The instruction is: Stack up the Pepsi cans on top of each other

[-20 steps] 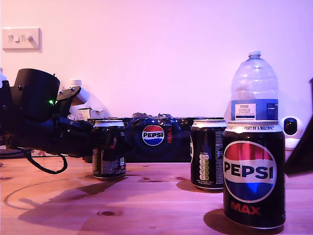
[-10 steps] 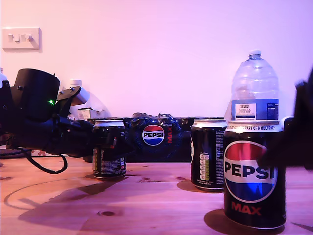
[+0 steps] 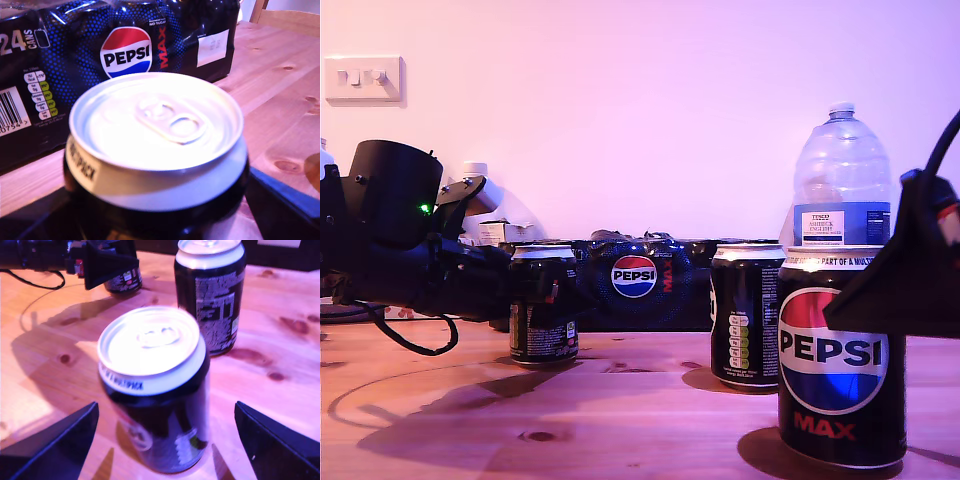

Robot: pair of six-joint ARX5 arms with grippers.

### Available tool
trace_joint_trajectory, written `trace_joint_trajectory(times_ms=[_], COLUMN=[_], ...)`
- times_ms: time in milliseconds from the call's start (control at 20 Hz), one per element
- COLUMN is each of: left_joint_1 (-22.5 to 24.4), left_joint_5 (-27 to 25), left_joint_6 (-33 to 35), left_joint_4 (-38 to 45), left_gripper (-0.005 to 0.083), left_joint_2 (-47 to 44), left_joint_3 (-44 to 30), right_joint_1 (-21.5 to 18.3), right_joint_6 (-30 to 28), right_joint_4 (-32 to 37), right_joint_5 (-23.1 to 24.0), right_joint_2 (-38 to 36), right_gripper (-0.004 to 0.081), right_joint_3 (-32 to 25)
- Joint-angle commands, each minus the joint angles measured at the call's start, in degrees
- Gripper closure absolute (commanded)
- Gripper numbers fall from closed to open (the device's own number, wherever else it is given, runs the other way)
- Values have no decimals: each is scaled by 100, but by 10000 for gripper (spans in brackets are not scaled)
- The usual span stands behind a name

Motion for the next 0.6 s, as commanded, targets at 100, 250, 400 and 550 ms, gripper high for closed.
trace_joint_trajectory(times_ms=[100, 250, 400, 550], left_joint_1=[-26, -26, -26, -26], left_joint_5=[68, 68, 68, 68], left_joint_6=[35, 35, 35, 35], left_joint_4=[42, 42, 42, 42], left_gripper=[-11, -11, -11, -11], left_joint_2=[146, 146, 146, 146], left_joint_3=[-35, -35, -35, -35], right_joint_1=[-81, -105, -153, -245], right_joint_6=[-11, -26, -26, -39], right_joint_4=[404, 837, 1248, 1624], right_joint_5=[-28, -90, -116, -122], right_joint_2=[463, 890, 1311, 1644], right_gripper=[-18, -18, -18, 38], right_joint_3=[-90, -90, -87, -76])
